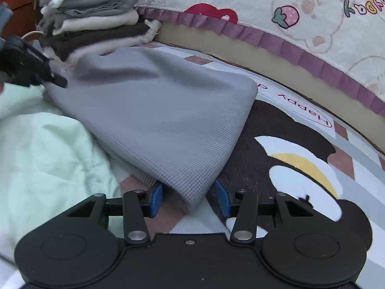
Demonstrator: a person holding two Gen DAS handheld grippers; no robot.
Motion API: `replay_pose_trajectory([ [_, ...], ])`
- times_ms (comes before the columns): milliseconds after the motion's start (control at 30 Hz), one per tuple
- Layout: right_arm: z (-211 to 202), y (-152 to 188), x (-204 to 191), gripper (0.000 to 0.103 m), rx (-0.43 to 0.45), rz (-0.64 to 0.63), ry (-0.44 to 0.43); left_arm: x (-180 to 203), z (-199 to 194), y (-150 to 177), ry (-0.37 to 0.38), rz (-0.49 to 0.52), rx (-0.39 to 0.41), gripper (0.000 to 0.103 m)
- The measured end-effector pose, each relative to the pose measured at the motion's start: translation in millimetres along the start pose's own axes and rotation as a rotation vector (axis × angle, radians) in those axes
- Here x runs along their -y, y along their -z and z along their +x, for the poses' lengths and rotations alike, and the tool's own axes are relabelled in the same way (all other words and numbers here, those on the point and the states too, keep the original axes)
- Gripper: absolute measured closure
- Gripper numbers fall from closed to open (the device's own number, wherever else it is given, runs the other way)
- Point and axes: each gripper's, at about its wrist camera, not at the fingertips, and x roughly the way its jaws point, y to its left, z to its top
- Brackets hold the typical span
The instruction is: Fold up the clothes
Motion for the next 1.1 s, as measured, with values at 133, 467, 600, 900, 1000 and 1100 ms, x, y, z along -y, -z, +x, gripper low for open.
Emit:
replay_pose_trajectory([
  [133,-15,-14,38,0.095,0.059,0.293,-0.096,-2,-20,1,0.067,0.010,0.056,0.097],
  [467,-20,2,30,0.096,0.017,0.245,-0.030,5,-18,11,-0.112,0.094,0.074,0.077],
  [600,-18,6,36,0.096,0.005,0.281,-0.042,-3,-50,-12,-0.244,0.078,0.204,0.066],
  [900,-15,14,44,0.093,0.012,0.333,-0.100,2,42,-80,0.061,-0.068,-0.009,0.045],
  [1000,-15,14,45,0.093,0.015,0.323,-0.110,13,90,-88,0.024,0.006,-0.119,0.049],
  [1100,-16,14,45,0.093,0.021,0.298,-0.123,32,112,-92,-0.017,0.229,-0.144,0.099],
])
